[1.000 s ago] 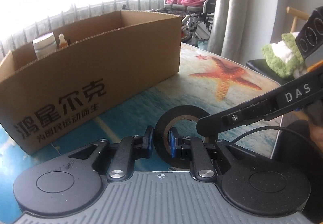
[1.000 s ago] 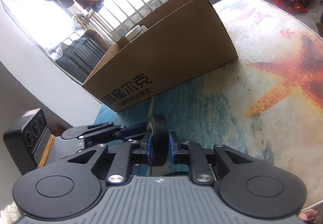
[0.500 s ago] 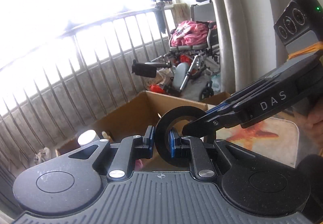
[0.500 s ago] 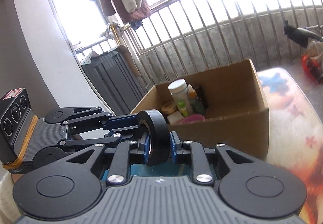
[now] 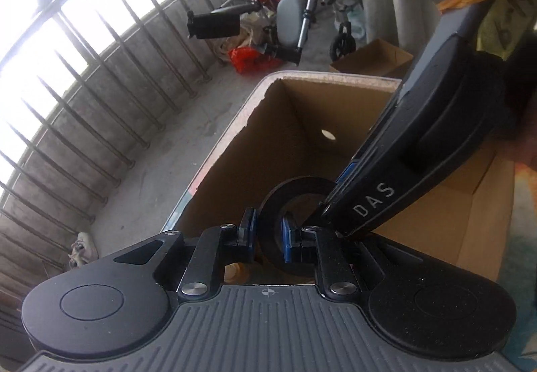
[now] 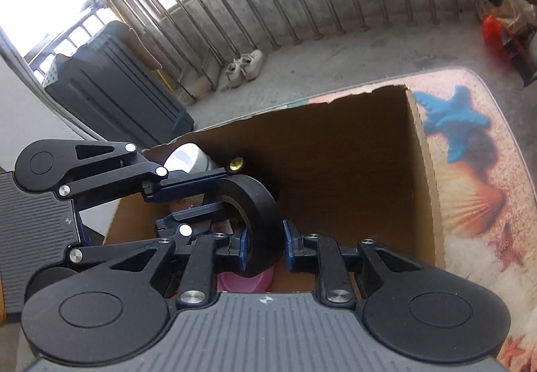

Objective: Organize rigid objects
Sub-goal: 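Lift and carry the black tape roll with the right gripper into the box, then lower the tape roll beside the bottles and open the right gripper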

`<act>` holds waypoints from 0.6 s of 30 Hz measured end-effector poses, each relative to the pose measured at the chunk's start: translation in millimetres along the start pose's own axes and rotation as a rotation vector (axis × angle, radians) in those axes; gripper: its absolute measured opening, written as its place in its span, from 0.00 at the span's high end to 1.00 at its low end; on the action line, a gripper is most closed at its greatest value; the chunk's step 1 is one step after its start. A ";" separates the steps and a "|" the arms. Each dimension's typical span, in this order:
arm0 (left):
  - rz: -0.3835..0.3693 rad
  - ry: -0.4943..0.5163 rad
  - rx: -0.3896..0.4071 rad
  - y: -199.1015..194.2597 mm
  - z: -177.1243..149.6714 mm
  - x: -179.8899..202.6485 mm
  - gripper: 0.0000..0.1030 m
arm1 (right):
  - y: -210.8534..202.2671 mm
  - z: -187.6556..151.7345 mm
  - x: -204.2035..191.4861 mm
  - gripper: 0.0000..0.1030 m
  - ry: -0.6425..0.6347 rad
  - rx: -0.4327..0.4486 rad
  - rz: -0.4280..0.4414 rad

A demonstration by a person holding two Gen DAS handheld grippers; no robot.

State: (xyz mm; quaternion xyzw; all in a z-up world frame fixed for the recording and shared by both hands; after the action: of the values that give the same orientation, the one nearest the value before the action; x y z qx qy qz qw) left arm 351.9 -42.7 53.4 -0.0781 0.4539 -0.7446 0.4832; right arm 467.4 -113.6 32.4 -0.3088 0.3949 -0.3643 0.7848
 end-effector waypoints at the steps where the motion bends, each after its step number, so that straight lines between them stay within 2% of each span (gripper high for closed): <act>1: 0.009 0.025 -0.023 8.2 -3.8 -1.0 0.86 | 7.8 1.5 5.8 0.78 0.034 -0.031 0.000; 2: 0.007 0.023 -0.042 14.9 -6.3 -3.6 0.86 | 15.0 2.6 12.0 0.78 0.070 -0.052 0.007; 5: -0.012 0.016 -0.093 25.1 -12.0 -14.4 0.85 | 26.3 6.3 11.6 0.77 0.053 -0.074 -0.021; 9: -0.015 0.043 -0.153 28.8 -14.5 -22.1 0.85 | 39.7 10.1 15.2 0.77 0.079 -0.106 0.023; 13: -0.036 0.087 -0.214 36.6 -17.6 -17.3 0.82 | 44.4 9.8 13.7 0.74 0.040 -0.145 -0.013; 18: -0.011 0.167 -0.223 41.7 -27.5 -1.7 0.81 | 52.3 9.3 6.5 0.72 -0.007 -0.182 -0.077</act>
State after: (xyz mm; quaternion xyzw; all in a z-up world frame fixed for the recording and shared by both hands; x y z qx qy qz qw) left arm 364.6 -29.9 6.7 -0.0717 0.5719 -0.6963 0.4278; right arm 495.1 -88.6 -6.0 -0.3954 0.4112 -0.3558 0.7403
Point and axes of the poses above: each gripper's, at about its wrist camera, not at the fingertips, and y roughly the way its jaws point, x to its right, z to its top, the point moved 4 cm from there along y, roughly the way its jaws point, and after that the axes turned 9 degrees about -y, right-handed, at the moved point
